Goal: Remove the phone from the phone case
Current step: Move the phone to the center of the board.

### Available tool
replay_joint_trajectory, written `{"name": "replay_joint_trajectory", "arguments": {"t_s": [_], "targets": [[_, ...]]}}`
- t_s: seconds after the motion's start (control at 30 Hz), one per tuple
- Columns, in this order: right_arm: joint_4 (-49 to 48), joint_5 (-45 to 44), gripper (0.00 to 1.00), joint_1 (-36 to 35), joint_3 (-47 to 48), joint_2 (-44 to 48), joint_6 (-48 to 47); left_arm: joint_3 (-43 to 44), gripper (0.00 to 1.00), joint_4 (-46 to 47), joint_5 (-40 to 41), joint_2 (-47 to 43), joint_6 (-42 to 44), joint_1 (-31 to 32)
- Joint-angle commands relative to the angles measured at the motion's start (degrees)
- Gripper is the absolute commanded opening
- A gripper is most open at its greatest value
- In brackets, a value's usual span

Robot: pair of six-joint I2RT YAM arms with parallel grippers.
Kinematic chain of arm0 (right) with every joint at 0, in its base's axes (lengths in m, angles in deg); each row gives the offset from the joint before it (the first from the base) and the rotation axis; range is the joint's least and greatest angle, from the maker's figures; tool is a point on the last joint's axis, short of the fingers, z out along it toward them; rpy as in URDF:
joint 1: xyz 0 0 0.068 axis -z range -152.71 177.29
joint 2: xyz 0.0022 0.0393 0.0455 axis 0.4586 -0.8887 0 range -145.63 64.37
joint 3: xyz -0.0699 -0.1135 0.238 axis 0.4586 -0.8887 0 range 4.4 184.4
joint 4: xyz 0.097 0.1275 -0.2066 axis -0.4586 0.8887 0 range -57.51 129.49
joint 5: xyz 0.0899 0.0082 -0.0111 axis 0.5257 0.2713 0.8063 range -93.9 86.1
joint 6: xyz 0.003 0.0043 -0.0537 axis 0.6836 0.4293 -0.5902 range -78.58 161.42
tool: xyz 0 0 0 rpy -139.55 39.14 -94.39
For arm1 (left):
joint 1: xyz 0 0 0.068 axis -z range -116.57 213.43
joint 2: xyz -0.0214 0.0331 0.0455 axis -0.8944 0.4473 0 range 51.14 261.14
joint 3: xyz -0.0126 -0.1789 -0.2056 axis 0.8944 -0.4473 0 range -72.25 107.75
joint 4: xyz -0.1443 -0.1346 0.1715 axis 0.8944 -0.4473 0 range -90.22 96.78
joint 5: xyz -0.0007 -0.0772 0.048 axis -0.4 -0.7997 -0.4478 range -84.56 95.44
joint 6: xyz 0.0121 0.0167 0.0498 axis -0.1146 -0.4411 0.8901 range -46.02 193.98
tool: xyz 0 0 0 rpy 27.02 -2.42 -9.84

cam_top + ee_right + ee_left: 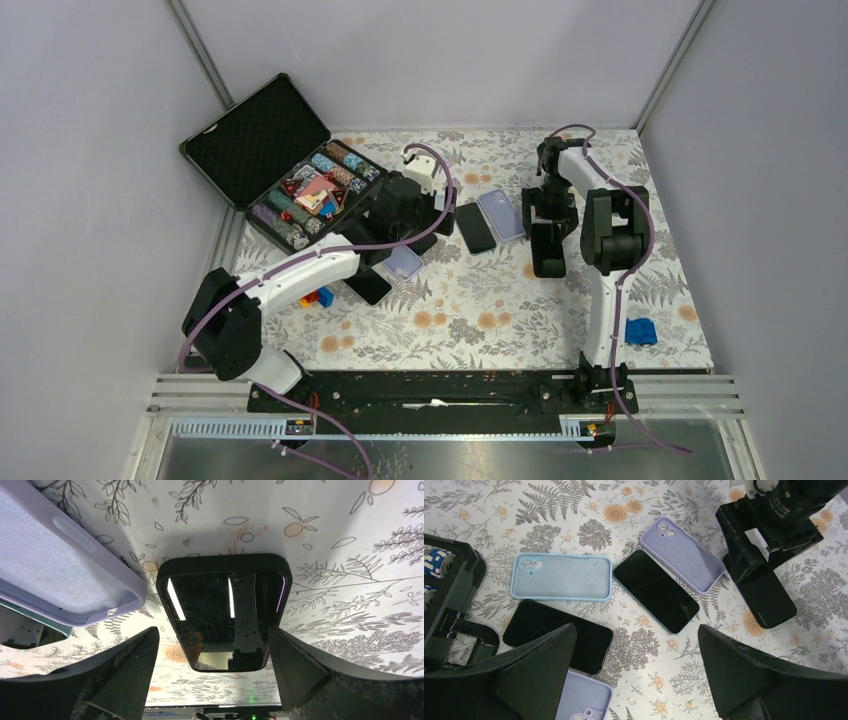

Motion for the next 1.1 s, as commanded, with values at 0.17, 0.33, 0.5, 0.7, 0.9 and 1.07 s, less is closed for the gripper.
{"name": "replay_joint_trajectory", "arguments": {"t_s": [0.17, 0.33, 0.5, 0.7, 0.9, 1.07], "targets": [[-4.14, 6.31, 0.92, -0.67, -7.13, 6.57, 2.43, -0.70, 0.99, 4.04, 1.55, -3.48, -0.29, -0.18], [-9.87, 3.50, 0.96, -0.51, -11.82, 12.75, 5.44, -0.86, 0.99, 4.16, 1.50, -3.80, -0.35, -0.19], [-15.71, -1.74, 0.94, 0.09, -15.44, 19.25, 10.10, -0.86, 0.99, 4.10, 1.43, -4.18, -0.38, -0.13], [-18.17, -12.53, 0.61, 4.09, -20.73, 23.92, 17.74, -0.96, 0.99, 4.10, 1.25, -4.45, -0.45, -0.12], [-15.72, -21.77, 0.53, 4.27, -22.97, 22.82, 16.21, -0.88, 0.99, 4.34, 0.75, -4.29, -0.79, -0.18], [-12.74, -20.28, 0.47, 4.14, -22.12, 18.57, 14.49, -1.14, 0.99, 4.37, 0.62, -4.52, -0.90, -0.19]]}}
